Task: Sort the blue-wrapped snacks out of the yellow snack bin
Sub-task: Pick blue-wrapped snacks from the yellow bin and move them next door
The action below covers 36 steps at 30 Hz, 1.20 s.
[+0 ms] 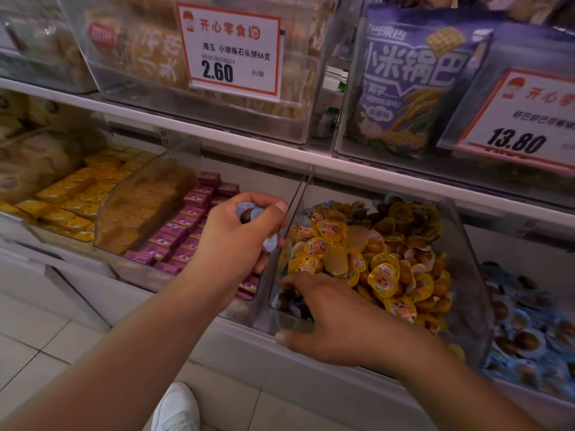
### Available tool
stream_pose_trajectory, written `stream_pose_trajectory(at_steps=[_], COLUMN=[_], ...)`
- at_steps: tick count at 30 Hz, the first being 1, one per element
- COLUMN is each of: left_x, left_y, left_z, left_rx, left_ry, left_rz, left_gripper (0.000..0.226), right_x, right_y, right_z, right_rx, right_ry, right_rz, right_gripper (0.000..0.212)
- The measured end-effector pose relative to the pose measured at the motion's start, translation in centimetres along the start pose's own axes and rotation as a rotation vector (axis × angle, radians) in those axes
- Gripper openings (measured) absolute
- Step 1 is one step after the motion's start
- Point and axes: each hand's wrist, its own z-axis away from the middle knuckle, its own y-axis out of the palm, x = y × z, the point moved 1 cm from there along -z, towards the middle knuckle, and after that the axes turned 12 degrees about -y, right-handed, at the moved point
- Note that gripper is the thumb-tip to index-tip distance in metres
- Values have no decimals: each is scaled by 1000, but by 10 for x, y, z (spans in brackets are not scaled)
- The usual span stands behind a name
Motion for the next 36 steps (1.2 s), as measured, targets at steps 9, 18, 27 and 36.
stream_pose_trajectory(at_steps=[9,18,27,36], left_x=[0,-2,-9,-8], left_y=[0,3,16,14], left_z=[0,3,10,10], left_rx=[5,-25,-26,-66], left_ry=[17,34,96,94], left_rz=[-16,-38,-57,-72], left_gripper=[11,11,13,13], right_x=[-8,-3,-5,-7], right_y=[9,21,12,7], right_z=[-8,-12,3,-6], right_rx=[-20,-144,-334,-263], right_ry=[43,71,-7,-5], right_rz=[-137,-133,-316,-291], right_gripper=[53,56,24,20])
